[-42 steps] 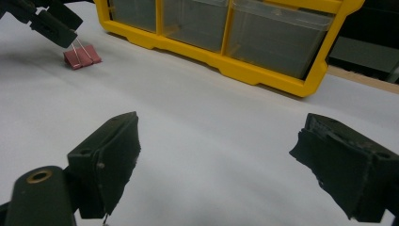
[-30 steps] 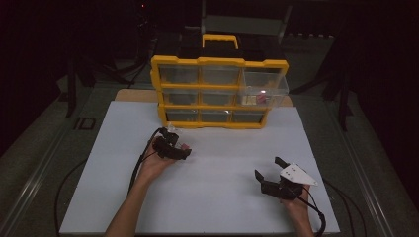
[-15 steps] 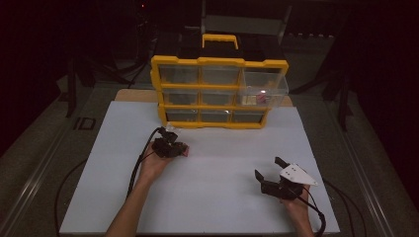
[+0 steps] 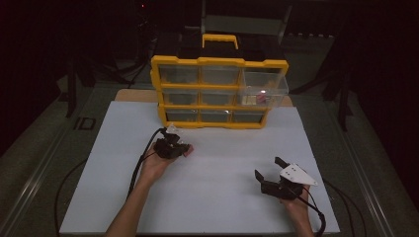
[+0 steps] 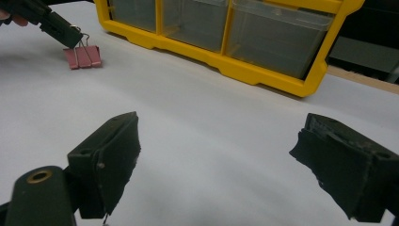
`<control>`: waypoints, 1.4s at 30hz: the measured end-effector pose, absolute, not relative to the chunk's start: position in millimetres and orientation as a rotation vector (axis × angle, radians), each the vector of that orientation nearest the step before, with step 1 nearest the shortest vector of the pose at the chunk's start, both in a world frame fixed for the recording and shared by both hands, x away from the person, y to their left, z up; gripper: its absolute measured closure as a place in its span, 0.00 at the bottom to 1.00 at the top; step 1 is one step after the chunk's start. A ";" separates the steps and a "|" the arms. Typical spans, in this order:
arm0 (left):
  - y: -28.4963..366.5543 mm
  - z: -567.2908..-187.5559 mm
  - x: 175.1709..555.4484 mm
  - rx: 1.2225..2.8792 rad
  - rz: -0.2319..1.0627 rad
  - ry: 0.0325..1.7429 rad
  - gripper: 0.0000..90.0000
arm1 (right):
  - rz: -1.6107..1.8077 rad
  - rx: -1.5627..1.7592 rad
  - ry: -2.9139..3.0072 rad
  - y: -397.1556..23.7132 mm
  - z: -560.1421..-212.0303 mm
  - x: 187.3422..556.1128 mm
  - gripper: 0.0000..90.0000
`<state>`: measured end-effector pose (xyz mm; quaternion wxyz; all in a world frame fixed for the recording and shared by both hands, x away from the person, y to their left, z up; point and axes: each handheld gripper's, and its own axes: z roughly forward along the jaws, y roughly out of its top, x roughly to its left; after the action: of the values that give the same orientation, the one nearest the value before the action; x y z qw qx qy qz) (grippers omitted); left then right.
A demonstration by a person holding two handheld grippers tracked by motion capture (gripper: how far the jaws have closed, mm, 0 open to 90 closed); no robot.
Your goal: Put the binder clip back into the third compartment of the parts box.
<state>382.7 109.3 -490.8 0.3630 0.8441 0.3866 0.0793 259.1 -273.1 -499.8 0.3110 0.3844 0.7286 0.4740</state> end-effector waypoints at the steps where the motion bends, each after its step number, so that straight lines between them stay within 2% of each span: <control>1: 108.8 -490.1 382.4 2.177 0.209 0.988 0.99 | 1.251 1.015 1.923 -273.1 -499.8 259.2 0.14; 30: 106.6 -473.5 375.8 2.187 0.250 0.906 0.99 | 1.251 1.010 1.928 -272.4 -500.1 259.5 0.14; 42: 102.2 -455.5 371.4 2.191 0.280 0.847 0.99 | 1.252 1.010 1.930 -272.2 -500.2 259.6 0.14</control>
<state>371.4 102.2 -455.5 0.3782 0.8574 0.3314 0.1095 259.6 -272.2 -500.2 0.3093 0.3823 0.7306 0.4738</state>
